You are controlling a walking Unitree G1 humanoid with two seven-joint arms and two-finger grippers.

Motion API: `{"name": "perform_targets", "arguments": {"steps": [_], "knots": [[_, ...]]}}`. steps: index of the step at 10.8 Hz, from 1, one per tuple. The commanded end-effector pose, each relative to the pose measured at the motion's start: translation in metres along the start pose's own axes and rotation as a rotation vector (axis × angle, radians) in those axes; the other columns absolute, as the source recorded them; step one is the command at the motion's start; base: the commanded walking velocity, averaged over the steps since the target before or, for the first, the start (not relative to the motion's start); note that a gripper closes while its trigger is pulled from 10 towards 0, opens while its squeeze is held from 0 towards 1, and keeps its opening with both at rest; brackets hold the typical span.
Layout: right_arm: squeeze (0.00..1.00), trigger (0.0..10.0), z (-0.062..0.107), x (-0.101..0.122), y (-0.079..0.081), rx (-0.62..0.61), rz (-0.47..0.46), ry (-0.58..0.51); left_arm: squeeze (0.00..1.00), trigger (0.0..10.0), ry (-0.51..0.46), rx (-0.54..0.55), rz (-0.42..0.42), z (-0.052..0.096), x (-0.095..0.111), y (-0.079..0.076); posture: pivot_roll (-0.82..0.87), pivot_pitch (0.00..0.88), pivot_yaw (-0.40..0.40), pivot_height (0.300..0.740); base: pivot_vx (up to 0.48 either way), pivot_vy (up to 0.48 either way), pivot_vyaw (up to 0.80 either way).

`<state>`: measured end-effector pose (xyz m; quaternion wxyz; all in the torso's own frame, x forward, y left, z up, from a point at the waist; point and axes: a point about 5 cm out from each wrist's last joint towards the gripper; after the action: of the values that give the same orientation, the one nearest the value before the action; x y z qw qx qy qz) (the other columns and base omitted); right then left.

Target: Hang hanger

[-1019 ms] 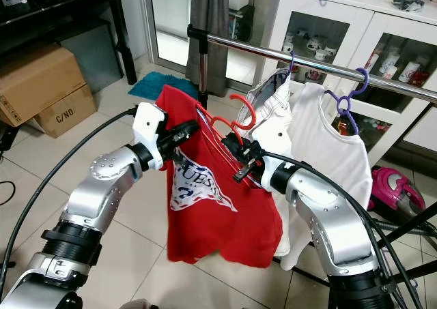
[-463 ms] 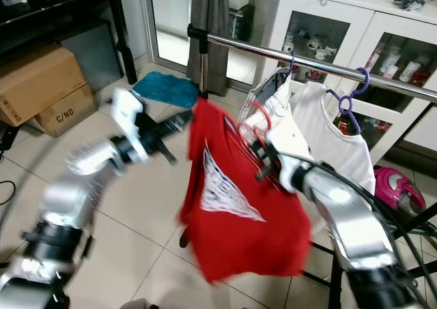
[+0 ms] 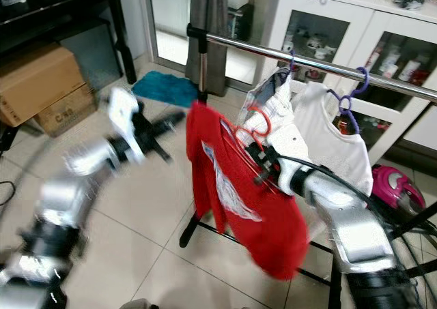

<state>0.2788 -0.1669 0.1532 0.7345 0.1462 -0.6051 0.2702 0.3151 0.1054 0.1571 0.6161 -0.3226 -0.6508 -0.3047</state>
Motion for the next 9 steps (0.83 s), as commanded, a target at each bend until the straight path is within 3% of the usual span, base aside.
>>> {"name": "perform_targets", "arguments": {"steps": [1, 5, 6, 9], "knots": [[0.00, 0.0, -0.002, 0.018, 0.001, -0.018, 0.053, -0.069, 1.00, 10.0, 0.008, -0.094, -0.003, 0.002, -0.001, -0.010, -0.01, 0.000, -0.016, 0.740, 0.000, 0.000, 0.00], [0.00, 0.0, -0.005, 0.039, 0.006, -0.034, 0.186, -0.069, 1.00, 10.0, 0.010, -0.108, -0.029, 0.011, -0.004, -0.001, -0.01, 0.000, -0.021, 0.740, 0.000, 0.000, 0.00], [0.00, 0.0, -0.005, 0.039, 0.007, -0.033, 0.186, -0.071, 1.00, 10.0, 0.004, -0.115, -0.031, 0.010, -0.003, -0.002, -0.01, 0.000, -0.017, 0.740, 0.000, 0.000, 0.00], [0.00, 0.0, -0.006, 0.039, 0.016, -0.022, 0.069, -0.144, 1.00, 10.0, 0.009, 0.049, -0.204, -0.006, 0.001, 0.009, -0.02, 0.000, 0.014, 0.740, 0.000, 0.000, 0.00]]}}
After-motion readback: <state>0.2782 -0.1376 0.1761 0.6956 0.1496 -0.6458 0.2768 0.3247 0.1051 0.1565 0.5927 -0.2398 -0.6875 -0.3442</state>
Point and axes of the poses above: a point about 5 cm out from each wrist's last joint towards the gripper, its own z axis pointing back from the gripper into the wrist, its own x axis along the axis of the wrist's last joint, y = z × x, and after that the axes turned 5 degrees about -z, right-handed
